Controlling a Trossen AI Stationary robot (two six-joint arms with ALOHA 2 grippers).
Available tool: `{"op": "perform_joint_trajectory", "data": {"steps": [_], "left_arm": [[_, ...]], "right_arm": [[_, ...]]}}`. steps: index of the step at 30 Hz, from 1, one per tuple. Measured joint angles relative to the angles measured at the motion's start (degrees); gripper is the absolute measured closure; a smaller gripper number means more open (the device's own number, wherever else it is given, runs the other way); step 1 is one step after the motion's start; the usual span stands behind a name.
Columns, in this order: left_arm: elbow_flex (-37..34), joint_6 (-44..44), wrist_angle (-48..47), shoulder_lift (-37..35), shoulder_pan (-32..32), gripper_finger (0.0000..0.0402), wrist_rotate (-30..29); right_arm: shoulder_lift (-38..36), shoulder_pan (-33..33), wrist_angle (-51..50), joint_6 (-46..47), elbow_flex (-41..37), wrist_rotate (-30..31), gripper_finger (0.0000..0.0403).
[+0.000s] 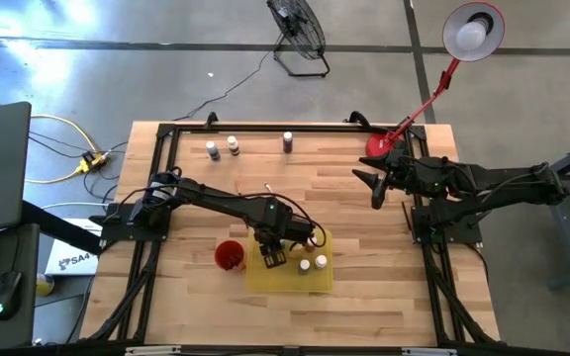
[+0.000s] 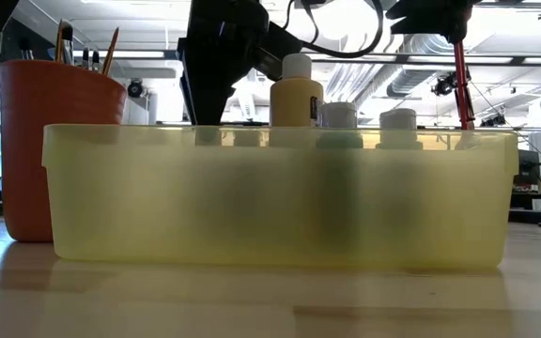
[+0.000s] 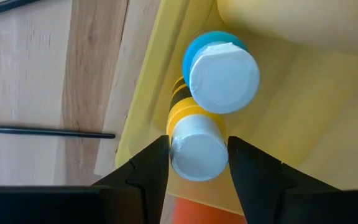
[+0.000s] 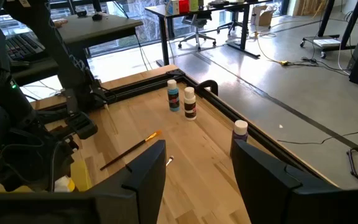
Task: Pick & Place Paint Supplies
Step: Put the yellow paint bottle into the yellow bin
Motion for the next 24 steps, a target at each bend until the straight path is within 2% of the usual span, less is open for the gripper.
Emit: {"op": "perform_joint_trajectory", "data": {"steps": [14,19,24], "left_arm": [[0.0,0.1,2.6,0.0,0.0,0.0242,0.0],[0.0,1.1,1.9,0.0,0.0,0.0241,-1.9],[0.0,1.4,0.6,0.0,0.0,0.0211,-2.4]], "right_arm": [[0.0,0.0,0.0,0.0,0.0,0.0,0.0229],[0.0,0.0,0.0,0.0,0.0,0.0,0.0229],[0.0,0.0,0.0,0.0,0.0,0.0,0.0229]]}}
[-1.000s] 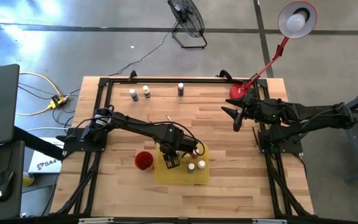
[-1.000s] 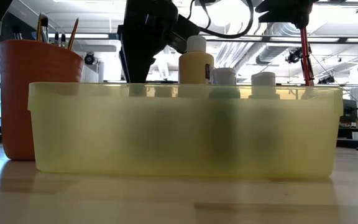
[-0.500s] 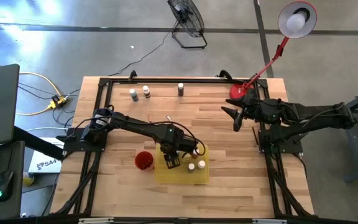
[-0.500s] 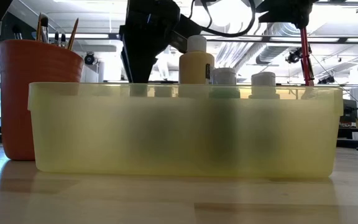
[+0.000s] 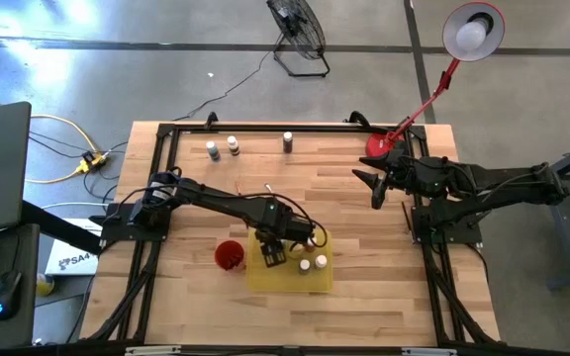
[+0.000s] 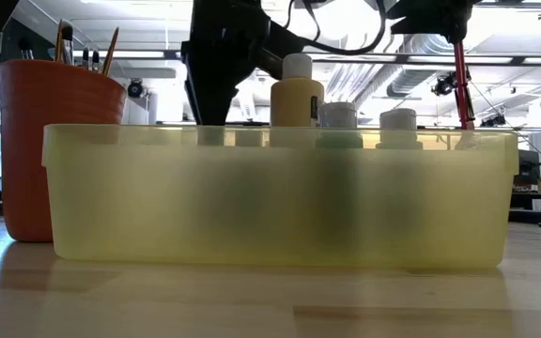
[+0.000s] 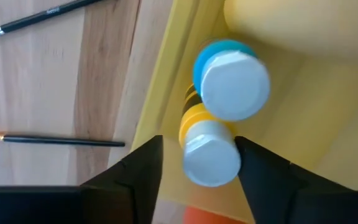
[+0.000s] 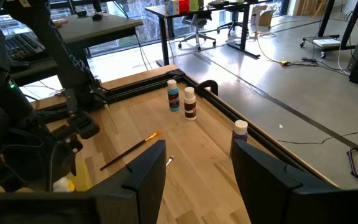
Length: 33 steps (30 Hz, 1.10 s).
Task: Pick & Place Paint Supplies
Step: Put the yellow paint bottle into the yellow bin, then put the golden paintbrush into the orange cup
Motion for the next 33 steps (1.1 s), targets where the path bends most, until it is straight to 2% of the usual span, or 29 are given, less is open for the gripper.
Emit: {"op": "perform_joint_trajectory", "data": {"steps": [5,9,15,23,28,33], "left_arm": [[0.2,1.4,-1.0,0.0,0.0,0.0165,-0.4],[2.3,1.3,-1.8,0.0,0.0,0.0146,-0.4],[5.8,2.2,-3.6,0.0,0.4,0.0142,-0.4],[14.9,6.0,-15.9,-0.1,4.1,0.0142,-0.5],[21.7,10.1,-15.2,-0.8,7.7,0.0142,3.6],[30.2,13.9,-14.2,-1.2,12.4,0.0142,3.9]], "right_arm": [[0.0,0.0,0.0,0.0,0.0,0.0,0.0229],[0.0,0.0,0.0,0.0,0.0,0.0,0.0229],[0.0,0.0,0.0,0.0,0.0,0.0,0.0229],[0.0,0.0,0.0,0.0,0.0,0.0,0.0229],[0.0,0.0,0.0,0.0,0.0,0.0,0.0229],[0.0,0.0,0.0,0.0,0.0,0.0,0.0229]]}}
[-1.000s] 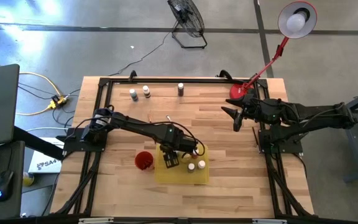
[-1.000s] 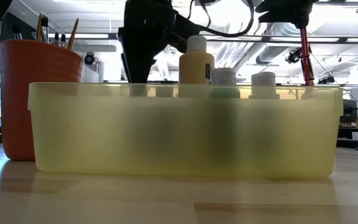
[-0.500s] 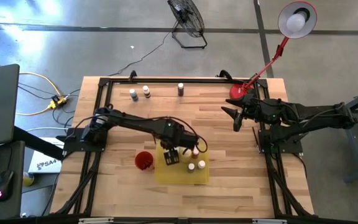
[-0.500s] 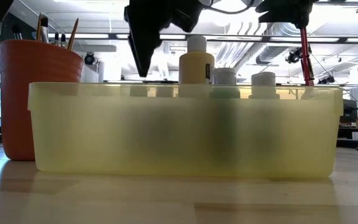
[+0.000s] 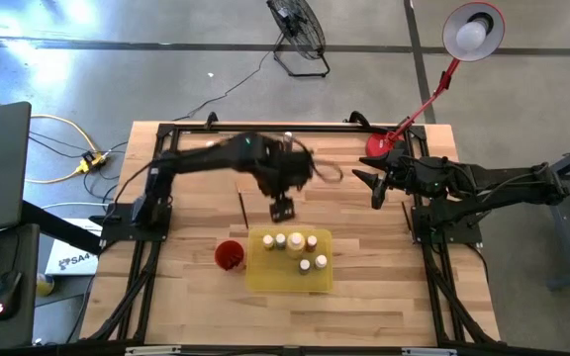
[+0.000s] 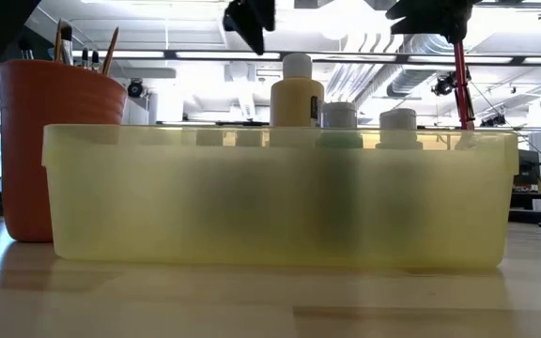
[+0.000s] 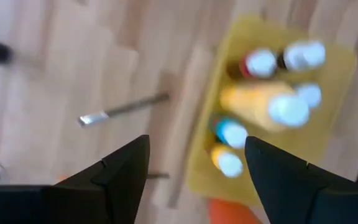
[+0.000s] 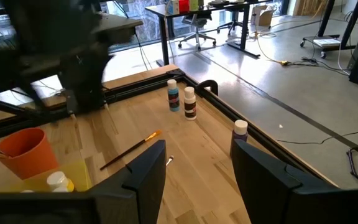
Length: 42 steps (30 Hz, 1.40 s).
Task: Pick & Place Paint Supplies
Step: Put the golden paintbrush into the orange cup
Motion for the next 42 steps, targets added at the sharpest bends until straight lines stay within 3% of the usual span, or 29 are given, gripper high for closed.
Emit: {"op": "perform_joint_trajectory", "data": {"steps": [3,13,16,24,30,35,42], "left_arm": [[-2.0,1.8,3.6,-2.6,3.0,0.0142,-1.4],[-1.5,4.2,1.8,-5.8,11.5,0.0149,-17.1],[-1.6,5.2,1.6,-6.7,13.1,0.0171,-20.2],[-3.8,5.4,-1.0,-8.0,14.5,0.0262,-20.2],[-15.6,5.3,-0.1,-12.4,13.0,0.0338,-20.0],[-30.9,5.2,7.5,-22.1,12.2,0.0393,-20.0],[-52.8,6.6,23.0,-41.2,16.2,0.039,-18.9]], "right_arm": [[0.0,0.0,-0.1,0.0,0.0,0.0,0.0229],[0.0,0.0,-1.4,-1.4,0.0,0.0,0.0229],[0.0,0.0,-2.1,-1.3,0.0,0.0,0.0229],[0.0,0.0,-3.6,1.3,0.0,0.0,0.0229],[0.0,0.0,-3.4,1.6,0.0,0.0,0.0229],[0.0,0.0,-3.3,1.6,0.0,0.2,0.0229],[0.0,0.0,-3.3,1.6,0.0,5.3,0.0229]]}}
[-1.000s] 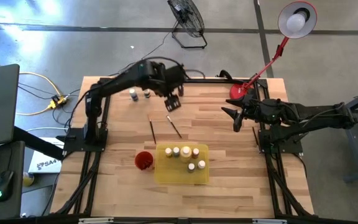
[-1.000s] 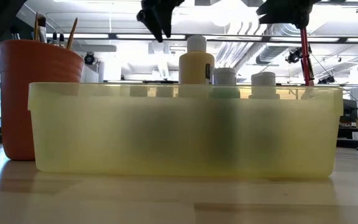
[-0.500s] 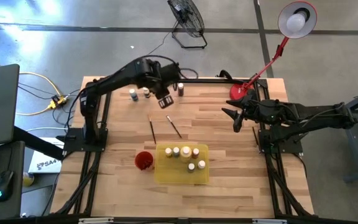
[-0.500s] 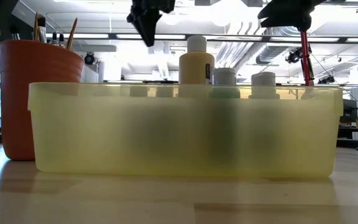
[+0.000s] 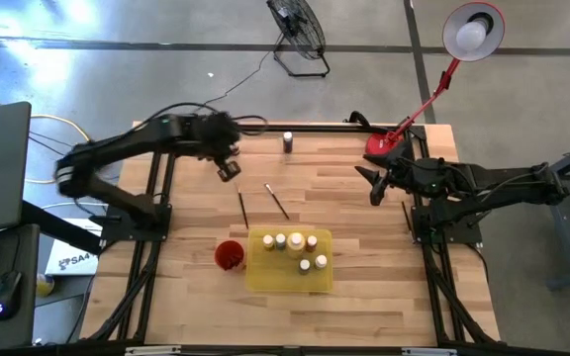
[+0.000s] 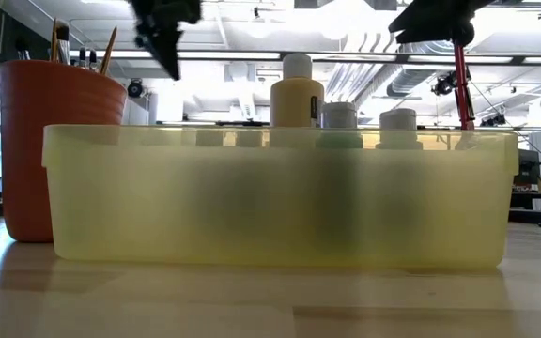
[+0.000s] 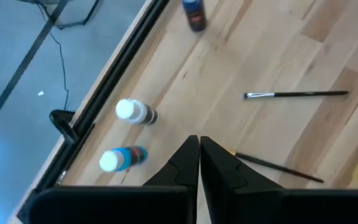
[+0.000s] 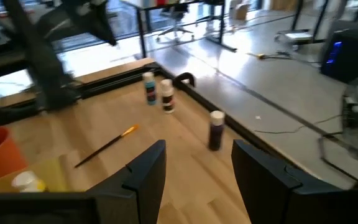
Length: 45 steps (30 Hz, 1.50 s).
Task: Pick & Place Paint Supplies
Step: Put the golden paintbrush into the orange cup
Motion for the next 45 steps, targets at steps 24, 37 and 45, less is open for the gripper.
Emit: {"op": "perform_joint_trajectory", "data": {"steps": [24,37,45], "left_arm": [[-25.2,-1.3,18.6,-17.0,15.9,0.0401,26.7],[-25.2,-35.6,17.8,-10.4,15.9,0.0401,27.1],[-25.2,-49.9,17.8,-6.8,15.9,0.0401,26.0]], "right_arm": [[0.0,0.0,0.0,7.5,0.0,13.9,0.0229],[0.0,0.0,-0.2,7.1,0.0,11.1,0.0229],[0.0,0.0,-0.2,7.1,0.0,10.5,0.0229]]}}
